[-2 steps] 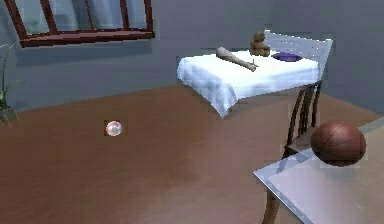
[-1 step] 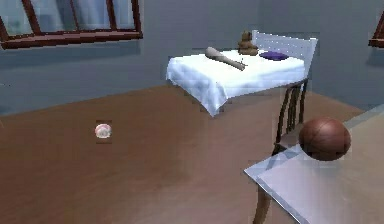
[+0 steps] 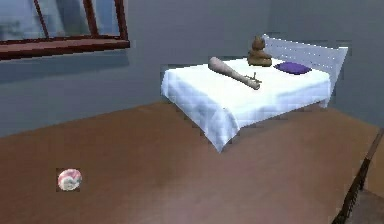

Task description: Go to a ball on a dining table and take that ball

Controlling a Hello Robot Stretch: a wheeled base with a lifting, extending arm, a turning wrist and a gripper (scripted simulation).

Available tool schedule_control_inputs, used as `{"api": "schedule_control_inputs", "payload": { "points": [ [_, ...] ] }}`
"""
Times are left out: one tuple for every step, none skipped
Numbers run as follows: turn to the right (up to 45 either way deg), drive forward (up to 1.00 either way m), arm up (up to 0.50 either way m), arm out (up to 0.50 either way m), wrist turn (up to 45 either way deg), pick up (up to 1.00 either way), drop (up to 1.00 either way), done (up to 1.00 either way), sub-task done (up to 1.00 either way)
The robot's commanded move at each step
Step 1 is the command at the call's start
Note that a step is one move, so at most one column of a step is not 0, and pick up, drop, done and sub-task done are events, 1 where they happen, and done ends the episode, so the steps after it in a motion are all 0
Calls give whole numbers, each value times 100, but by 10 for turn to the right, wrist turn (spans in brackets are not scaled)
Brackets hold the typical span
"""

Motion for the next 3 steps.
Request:
{"api": "schedule_control_inputs", "payload": {
  "points": [
    [120, 0, 0, 0, 0, 0, 0, 0, 0],
    [30, 0, 0, 0, 0, 0, 0, 0, 0],
    [0, 20, 0, 0, 0, 0, 0, 0, 0]
  ]
}}
